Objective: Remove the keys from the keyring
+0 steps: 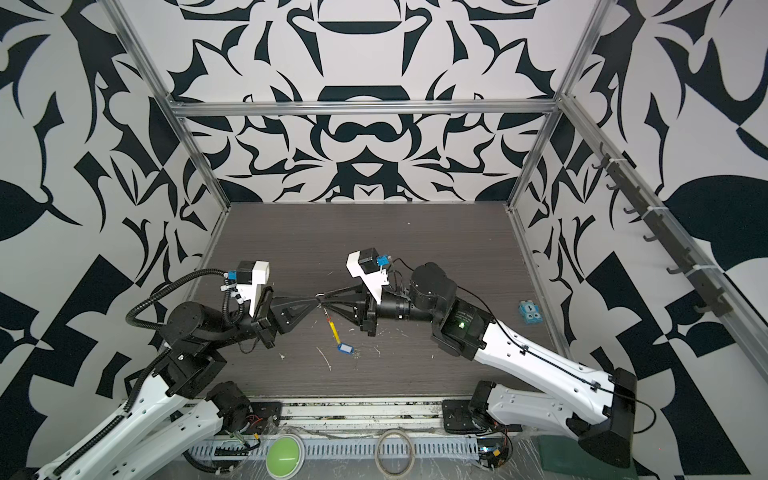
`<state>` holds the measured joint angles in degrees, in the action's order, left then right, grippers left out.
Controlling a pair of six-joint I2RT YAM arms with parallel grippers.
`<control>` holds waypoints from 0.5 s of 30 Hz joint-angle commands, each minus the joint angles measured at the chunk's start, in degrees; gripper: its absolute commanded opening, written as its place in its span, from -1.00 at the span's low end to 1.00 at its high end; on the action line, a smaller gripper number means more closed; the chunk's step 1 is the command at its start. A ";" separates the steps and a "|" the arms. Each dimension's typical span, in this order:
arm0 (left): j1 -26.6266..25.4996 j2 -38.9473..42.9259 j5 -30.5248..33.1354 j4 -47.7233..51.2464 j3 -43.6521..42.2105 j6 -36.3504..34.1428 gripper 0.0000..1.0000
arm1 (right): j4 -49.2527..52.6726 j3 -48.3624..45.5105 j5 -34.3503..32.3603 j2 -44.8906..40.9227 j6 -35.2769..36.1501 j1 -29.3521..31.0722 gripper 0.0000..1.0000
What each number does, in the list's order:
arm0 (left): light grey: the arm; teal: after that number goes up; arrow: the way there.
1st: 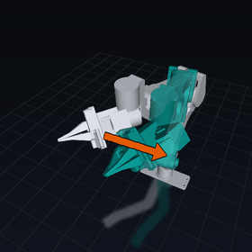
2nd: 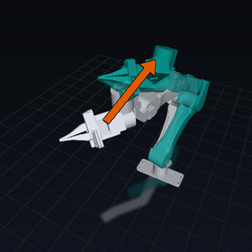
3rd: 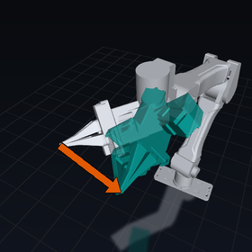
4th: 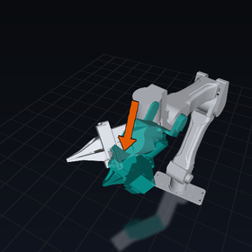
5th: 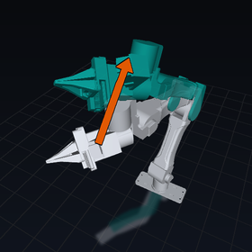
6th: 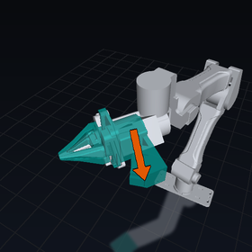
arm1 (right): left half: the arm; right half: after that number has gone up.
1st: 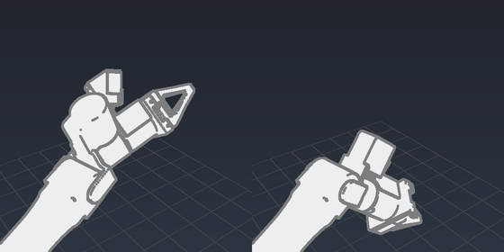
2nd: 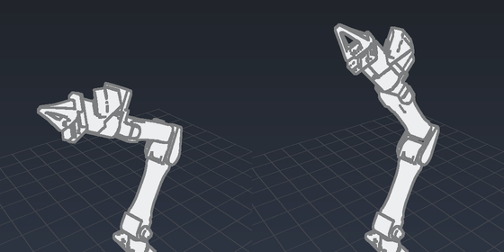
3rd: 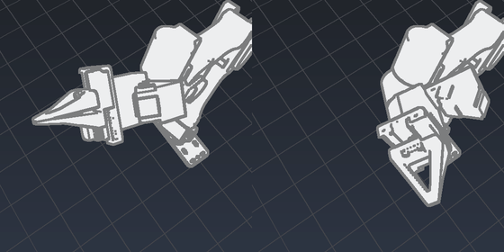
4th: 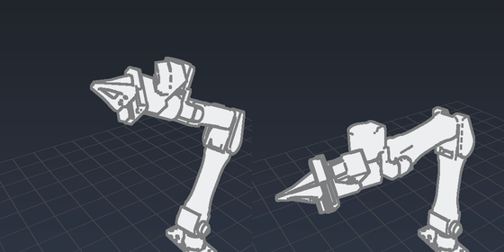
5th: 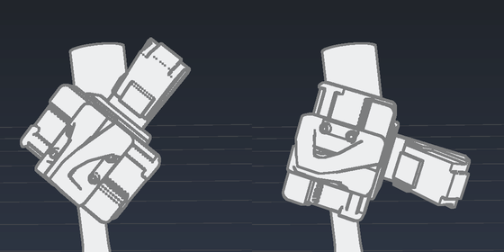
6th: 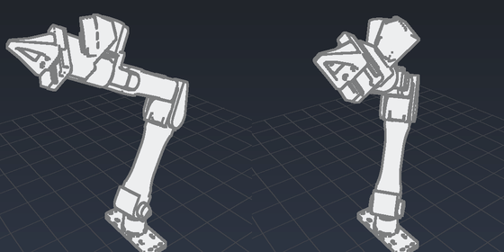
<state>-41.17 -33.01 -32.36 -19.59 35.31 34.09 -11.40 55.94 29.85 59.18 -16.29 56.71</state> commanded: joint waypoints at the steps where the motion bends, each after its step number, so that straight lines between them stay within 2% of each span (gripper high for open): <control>1: -0.14 1.15 1.06 -3.56 -1.00 -0.51 -1.00 | -3.80 -0.26 0.98 -0.73 -0.88 -0.11 -0.60; 6: -0.14 0.90 1.06 -3.78 -0.97 -0.46 -1.00 | -4.60 -0.75 1.14 -0.47 -1.24 -0.11 -0.73; 12: -0.14 0.42 0.95 -3.87 -0.95 -0.35 -1.00 | -4.18 -0.57 1.71 -0.12 -1.39 -0.11 -1.00; 15: -0.14 0.04 1.06 -3.66 -0.78 -0.03 -1.00 | -3.76 -0.58 1.71 -0.13 -1.59 -0.10 -1.00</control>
<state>-41.17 -32.97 -31.79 -20.43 34.85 33.74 -13.23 55.11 30.68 59.18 -17.98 56.60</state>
